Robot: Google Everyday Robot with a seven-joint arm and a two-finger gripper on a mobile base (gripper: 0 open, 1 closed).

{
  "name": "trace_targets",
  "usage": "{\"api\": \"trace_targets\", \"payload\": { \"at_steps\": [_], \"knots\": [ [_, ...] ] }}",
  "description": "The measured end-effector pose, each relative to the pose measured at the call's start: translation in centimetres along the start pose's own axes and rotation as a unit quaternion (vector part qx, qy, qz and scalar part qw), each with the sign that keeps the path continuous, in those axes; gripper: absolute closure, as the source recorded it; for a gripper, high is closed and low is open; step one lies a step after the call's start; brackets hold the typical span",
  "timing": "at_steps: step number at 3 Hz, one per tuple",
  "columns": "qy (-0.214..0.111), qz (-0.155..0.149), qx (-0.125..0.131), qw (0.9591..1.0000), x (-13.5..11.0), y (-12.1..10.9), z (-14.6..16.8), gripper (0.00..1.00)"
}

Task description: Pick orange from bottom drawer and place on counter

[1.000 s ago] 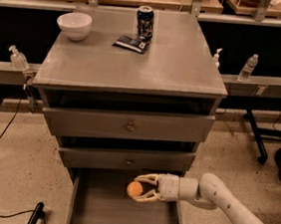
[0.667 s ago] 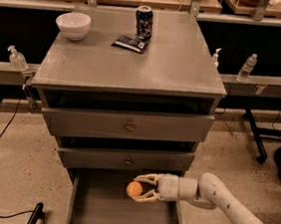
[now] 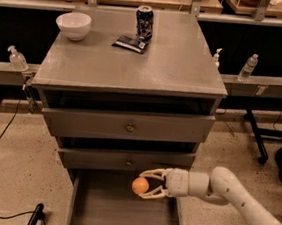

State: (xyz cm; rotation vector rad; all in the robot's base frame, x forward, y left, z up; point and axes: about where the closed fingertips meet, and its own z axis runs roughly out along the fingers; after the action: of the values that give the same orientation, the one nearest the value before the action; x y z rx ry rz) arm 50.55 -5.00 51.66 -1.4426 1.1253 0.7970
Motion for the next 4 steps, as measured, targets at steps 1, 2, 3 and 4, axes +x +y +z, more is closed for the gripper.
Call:
{"api": "trace_targets", "payload": {
  "at_steps": [1,2,3,4],
  "knots": [
    [0.03,-0.032,-0.027,0.9987,-6.8,-1.1,-2.3,1.0],
    [0.088,-0.047,-0.053,0.9936,-13.2,-2.7,-4.9,1.0],
    [0.136,-0.052,-0.068,0.987,-18.0,-5.1,-6.2,1.0],
    [0.158,-0.065,-0.074,0.9825,-21.0,-6.5,-6.6,1.0]
  ]
}}
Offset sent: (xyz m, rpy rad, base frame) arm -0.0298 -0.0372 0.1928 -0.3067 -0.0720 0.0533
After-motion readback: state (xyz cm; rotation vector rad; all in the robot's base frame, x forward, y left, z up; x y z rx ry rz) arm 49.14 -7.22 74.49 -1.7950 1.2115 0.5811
